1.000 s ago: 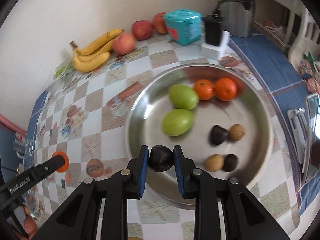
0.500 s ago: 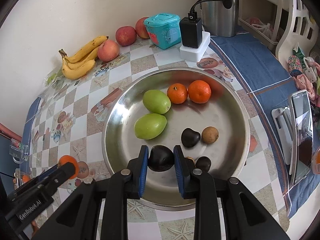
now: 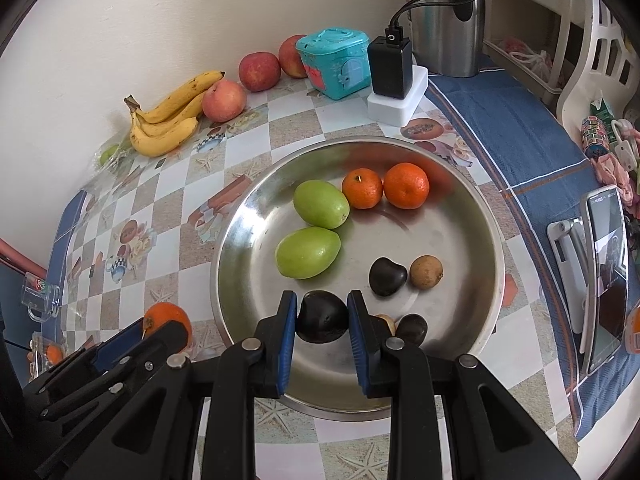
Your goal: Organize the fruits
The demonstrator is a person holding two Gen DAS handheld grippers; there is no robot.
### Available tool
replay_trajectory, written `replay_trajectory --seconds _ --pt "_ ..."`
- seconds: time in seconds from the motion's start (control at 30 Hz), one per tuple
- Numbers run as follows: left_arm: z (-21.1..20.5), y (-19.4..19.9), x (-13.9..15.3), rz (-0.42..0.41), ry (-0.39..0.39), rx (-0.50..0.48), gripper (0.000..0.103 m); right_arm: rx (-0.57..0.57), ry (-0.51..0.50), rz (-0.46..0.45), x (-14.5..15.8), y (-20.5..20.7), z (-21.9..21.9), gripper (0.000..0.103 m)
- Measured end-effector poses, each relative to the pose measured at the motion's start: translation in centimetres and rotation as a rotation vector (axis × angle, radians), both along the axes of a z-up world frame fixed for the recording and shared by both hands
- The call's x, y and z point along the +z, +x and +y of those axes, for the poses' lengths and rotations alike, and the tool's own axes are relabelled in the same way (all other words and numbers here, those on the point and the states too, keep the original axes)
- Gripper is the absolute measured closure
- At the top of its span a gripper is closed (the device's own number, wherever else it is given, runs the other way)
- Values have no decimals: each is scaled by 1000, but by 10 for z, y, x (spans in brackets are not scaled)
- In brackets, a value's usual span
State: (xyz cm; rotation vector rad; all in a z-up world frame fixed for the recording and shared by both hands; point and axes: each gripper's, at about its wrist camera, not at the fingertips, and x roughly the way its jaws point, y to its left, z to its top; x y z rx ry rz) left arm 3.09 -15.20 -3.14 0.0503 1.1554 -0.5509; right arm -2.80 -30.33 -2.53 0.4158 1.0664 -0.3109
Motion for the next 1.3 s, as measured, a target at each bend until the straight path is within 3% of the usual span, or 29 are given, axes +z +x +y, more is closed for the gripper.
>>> replay_trajectory --seconds 0.37,0.97,1.3 --pt "-11 -1 -5 -38 -2 -41 64 15 17 75 -22 5 3 75" --pt "-9 2 -1 -37 -36 -33 60 -7 11 69 -16 3 2 70" --pt "0 12 -5 -8 -34 19 52 -5 9 67 -16 3 4 70"
